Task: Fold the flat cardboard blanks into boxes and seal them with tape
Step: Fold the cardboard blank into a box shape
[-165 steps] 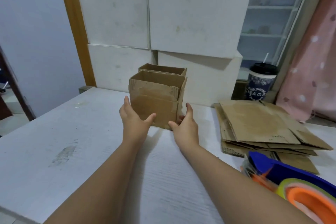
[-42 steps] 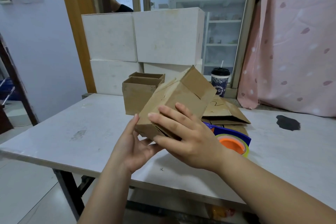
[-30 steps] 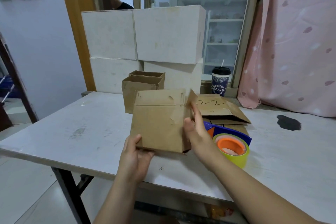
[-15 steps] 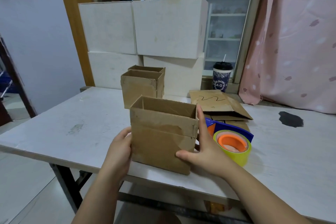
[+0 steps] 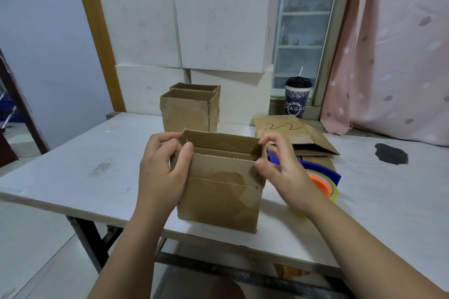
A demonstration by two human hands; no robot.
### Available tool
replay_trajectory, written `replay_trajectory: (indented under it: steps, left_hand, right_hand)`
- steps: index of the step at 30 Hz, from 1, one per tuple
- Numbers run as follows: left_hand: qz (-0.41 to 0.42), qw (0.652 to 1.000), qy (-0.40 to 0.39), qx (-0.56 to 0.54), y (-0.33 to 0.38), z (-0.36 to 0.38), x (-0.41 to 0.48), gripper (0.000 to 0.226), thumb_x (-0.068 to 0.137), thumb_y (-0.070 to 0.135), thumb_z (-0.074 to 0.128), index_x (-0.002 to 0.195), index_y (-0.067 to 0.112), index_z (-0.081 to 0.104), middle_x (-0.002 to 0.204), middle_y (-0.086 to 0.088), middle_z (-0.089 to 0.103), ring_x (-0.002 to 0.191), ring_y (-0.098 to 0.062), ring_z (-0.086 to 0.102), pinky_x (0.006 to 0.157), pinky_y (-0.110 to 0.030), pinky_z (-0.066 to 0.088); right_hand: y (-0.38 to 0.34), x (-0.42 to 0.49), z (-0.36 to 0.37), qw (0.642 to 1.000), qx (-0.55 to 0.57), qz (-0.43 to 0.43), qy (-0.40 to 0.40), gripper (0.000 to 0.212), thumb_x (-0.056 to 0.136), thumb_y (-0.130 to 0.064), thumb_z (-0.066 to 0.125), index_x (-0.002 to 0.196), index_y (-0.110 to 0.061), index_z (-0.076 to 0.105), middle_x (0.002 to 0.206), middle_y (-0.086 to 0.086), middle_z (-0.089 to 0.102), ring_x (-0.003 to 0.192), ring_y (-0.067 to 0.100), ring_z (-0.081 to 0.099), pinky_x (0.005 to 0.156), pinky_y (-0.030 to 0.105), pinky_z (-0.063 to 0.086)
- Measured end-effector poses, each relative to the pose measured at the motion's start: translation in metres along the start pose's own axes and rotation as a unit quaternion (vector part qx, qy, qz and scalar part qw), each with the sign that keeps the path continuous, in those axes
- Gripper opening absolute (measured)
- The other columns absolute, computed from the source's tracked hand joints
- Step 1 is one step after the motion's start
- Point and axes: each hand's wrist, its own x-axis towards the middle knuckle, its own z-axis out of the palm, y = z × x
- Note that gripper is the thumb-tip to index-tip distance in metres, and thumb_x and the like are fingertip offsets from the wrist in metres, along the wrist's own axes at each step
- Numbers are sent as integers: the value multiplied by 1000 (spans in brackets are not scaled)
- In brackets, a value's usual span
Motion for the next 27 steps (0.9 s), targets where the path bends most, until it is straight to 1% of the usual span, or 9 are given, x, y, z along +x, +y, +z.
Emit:
replay_trajectory:
  steps: [3,6,10,13,15,17,19,23,27]
  left_hand:
    - [-9,1000,10,3,5,2,-2,30,88,33,42,64,22,56,100,19,51,95,16,46,67,-2,33]
    - [2,999,23,-35,8,4,-6,25,84,26,37,70,27,57,102,22,54,98,15,48,70,0,36]
    - [17,993,28,-115,6,9,-21,30,88,32,35,100,24,61,99,26,63,94,4,58,70,-6,43]
    - [18,995,7,-103,1,10,-25,46,89,47,32,120,22,54,102,48,51,89,20,53,64,0,41]
    - [15,995,-14,-97,-4,7,-25,59,85,57,36,133,23,46,107,54,46,99,23,49,70,7,34]
    - [-7,995,-40,-92,-6,0,-25,64,78,69,41,136,46,30,119,32,57,120,4,45,86,2,27]
    - [-4,996,-59,-61,-7,-5,-22,59,76,72,43,130,63,20,111,27,64,115,8,49,82,2,29]
    - [13,998,-52,-17,1,-4,-17,54,86,57,51,132,55,24,96,60,41,86,28,46,61,-10,37]
    - [-33,998,-29,-52,3,2,-17,65,77,51,60,130,58,22,112,46,51,96,8,56,83,-20,43]
  right_hand:
    - [-13,15,2,1000,-12,-6,23,48,90,-67,37,82,-27,64,103,-23,52,109,-16,39,85,4,30]
    - [-15,26,6,999,-33,23,33,16,92,-37,56,93,-31,70,109,-13,56,108,-7,43,85,14,33]
    - [-14,29,7,994,-74,81,1,53,89,-32,56,139,-41,41,129,-8,37,109,4,41,92,25,32]
    - [-12,27,12,996,-51,73,21,55,93,-50,49,144,-43,31,147,-5,33,130,6,33,105,29,29]
    - [-7,25,15,997,6,66,47,52,96,-51,41,145,-43,26,146,-9,35,127,-4,30,103,25,27]
    - [-3,21,18,994,51,62,75,42,101,-41,38,142,-43,30,131,-13,44,108,-14,42,92,19,33]
    - [4,18,22,990,71,79,96,39,101,-31,42,138,-42,35,117,-9,52,93,-8,54,88,24,45]
    - [11,17,22,985,92,115,87,51,96,-23,56,142,-32,35,107,-6,59,100,13,61,88,34,53]
    - [11,19,22,981,126,114,95,27,95,-11,57,111,-32,55,99,-7,64,85,0,65,72,20,53]
